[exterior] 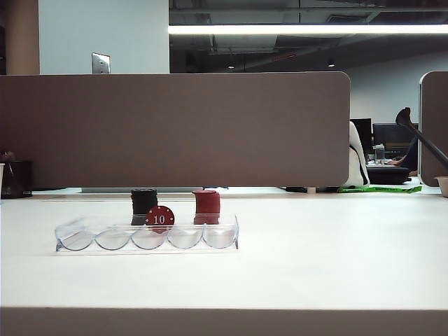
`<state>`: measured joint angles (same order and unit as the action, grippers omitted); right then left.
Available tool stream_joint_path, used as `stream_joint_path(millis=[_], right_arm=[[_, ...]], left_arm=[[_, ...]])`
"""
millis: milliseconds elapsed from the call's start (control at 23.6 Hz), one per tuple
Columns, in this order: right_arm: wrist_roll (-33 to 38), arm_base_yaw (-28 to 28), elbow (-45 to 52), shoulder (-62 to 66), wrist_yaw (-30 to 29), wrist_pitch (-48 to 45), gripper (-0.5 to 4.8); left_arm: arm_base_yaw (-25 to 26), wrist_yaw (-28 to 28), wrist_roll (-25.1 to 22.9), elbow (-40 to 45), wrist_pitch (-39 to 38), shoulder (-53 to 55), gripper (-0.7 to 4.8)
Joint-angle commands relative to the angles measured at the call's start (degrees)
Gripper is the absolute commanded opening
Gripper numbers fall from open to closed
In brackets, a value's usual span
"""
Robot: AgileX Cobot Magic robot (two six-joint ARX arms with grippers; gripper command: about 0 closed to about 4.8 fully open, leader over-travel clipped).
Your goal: Pick up the chip in the box and place it on the pile of chips with the same color.
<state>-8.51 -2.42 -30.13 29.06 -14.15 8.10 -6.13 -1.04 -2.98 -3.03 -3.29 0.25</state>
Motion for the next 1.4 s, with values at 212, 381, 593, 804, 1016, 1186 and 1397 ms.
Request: stream_joint_path(millis=[212, 381, 593, 804, 1016, 1186, 1397], right_arm=[[-3.89, -6.60, -13.49, 20.85, -3.21, 2.89, -0.06], [-3.96, -13.07, -22.23, 33.94, -3.17, 2.78, -0.06], [-3.96, -17.46, -27.82, 42.45, -3.13, 2.78, -0.06], [-3.93, -21.68, -32.26, 51.34, -3.19, 1.22, -0.06], [-3.93, -22.99, -35.01, 57.96, -5.75, -0.44, -0.06], [-3.93, -22.97, -35.41, 60.70, -6.45, -1.81, -0.06], [-3.91, -22.95, -35.41, 60.57, -6.47, -2.78, -0.06]], left_arm=[[0.00, -9.31, -0.02, -2.75, -2.25, 0.07, -0.03], [0.00, -9.70, -0.11, -7.21, -7.98, 1.09, -0.03], [0.00, -12.09, -3.28, -11.78, -12.26, 5.90, -0.03], [0.00, -13.70, -4.66, -17.64, -12.33, 16.31, -0.03], [-0.02, -16.17, -5.66, -21.99, -9.27, 25.44, -0.03], [-0.02, -17.62, -9.57, -27.63, -8.02, 32.70, -0.03], [-0.11, -21.97, -10.14, -31.76, -5.77, 40.39, -0.03]])
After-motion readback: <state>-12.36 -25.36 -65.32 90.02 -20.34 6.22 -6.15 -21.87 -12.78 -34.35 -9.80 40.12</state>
